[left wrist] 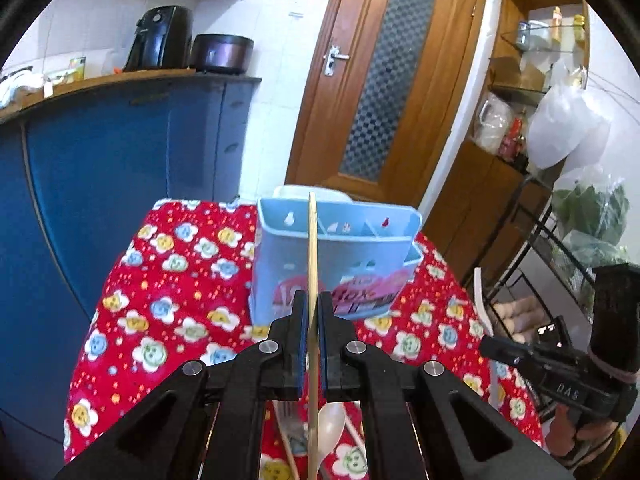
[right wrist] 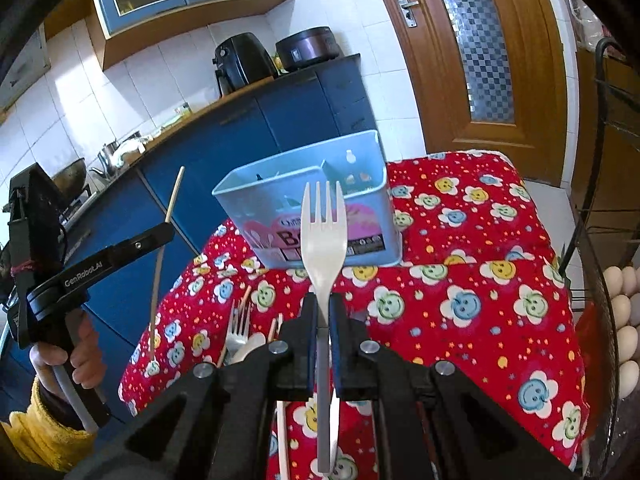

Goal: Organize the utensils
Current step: 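Lift the fork and chopstick and carry both over the blue caddy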

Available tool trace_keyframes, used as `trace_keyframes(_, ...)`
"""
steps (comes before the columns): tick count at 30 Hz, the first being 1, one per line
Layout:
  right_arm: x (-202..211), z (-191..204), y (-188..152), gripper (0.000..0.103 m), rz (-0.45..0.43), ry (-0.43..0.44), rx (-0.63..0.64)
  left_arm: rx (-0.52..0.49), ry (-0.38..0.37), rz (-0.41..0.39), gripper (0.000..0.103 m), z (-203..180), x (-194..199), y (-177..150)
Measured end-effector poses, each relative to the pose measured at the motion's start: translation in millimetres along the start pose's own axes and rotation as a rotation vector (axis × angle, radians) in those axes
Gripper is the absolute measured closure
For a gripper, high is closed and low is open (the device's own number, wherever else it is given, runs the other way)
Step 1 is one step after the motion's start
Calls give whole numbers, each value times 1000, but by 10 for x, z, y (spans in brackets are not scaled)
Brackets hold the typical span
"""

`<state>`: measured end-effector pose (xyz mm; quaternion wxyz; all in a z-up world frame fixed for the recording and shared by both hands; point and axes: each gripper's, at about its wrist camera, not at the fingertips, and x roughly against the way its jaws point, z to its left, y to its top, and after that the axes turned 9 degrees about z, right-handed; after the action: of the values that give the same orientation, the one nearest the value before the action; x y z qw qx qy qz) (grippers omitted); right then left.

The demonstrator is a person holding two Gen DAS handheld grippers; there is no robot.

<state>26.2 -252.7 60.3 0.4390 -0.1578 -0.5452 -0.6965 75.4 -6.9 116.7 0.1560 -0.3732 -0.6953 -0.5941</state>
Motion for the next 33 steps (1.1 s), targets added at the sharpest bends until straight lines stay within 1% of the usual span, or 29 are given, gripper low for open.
trace_keyframes(12, 38, -8, 343, 96, -74, 26, -5, -2, 0, -89, 99, -18, -53, 452)
trace_keyframes(25, 56, 9, 956, 96, -201, 60, 4, 13, 16, -209, 99, -7, -240, 1046)
trace_keyframes(29, -1, -5, 1142, 96, -240, 58, 5, 17, 32, -261, 99, -26, -298, 1173)
trace_keyframes(33, -72, -10, 1262, 96, -276, 32, 21, 34, 49, -305, 99, 0, -390, 1277)
